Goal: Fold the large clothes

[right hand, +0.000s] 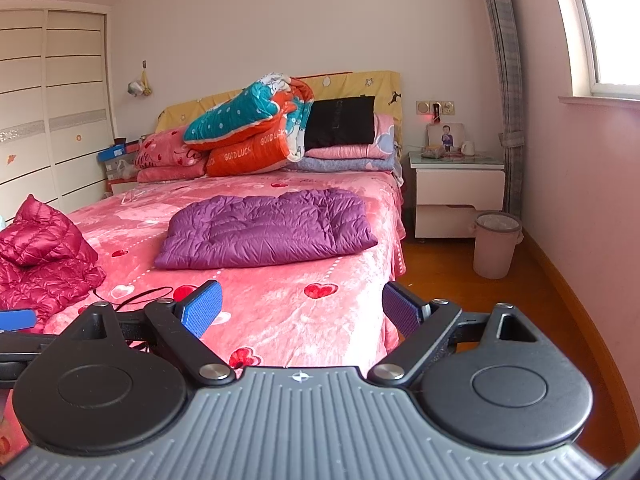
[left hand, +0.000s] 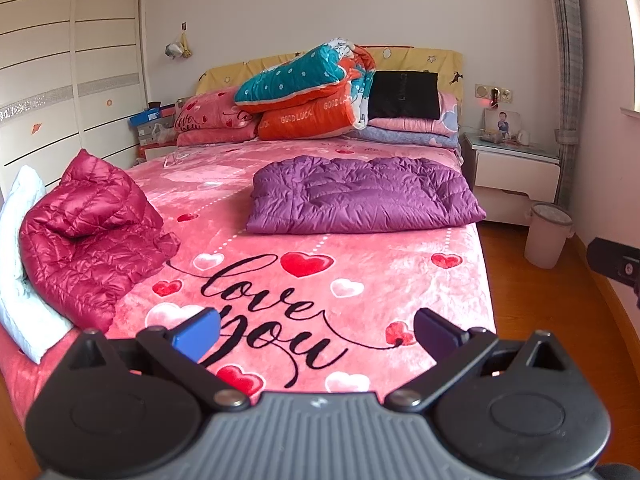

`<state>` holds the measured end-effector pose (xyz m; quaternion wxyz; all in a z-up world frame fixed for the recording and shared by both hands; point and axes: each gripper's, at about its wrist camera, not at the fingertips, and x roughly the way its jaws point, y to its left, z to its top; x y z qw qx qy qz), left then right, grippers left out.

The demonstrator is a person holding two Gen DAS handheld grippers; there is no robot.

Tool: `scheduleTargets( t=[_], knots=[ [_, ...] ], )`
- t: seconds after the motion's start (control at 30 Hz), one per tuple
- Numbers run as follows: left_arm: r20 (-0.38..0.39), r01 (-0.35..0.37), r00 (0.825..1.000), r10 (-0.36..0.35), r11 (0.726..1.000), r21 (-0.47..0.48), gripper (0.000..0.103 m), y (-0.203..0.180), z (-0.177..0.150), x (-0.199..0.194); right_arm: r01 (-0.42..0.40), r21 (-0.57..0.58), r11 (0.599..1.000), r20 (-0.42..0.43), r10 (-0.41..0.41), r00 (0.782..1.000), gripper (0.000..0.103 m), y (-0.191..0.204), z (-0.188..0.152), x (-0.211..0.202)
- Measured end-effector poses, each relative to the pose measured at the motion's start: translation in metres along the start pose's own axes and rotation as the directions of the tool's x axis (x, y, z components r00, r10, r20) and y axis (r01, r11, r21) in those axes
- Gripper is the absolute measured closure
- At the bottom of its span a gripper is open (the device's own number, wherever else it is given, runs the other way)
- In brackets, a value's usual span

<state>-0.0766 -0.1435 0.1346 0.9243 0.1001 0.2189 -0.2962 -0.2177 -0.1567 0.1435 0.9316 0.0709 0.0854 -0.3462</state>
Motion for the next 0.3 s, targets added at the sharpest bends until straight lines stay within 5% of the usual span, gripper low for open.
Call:
scheduleTargets(
  t=[0.3],
  knots=[
    [-0.068, -0.015, 0.998, 0.012, 0.999, -0.037, 0.001, 0.010, -0.013, 0.035, -0.015, -0.005, 1.000, -0.044, 0.015, 0.999, 0.000, -0.002, -0.008, 0.029]
  ],
)
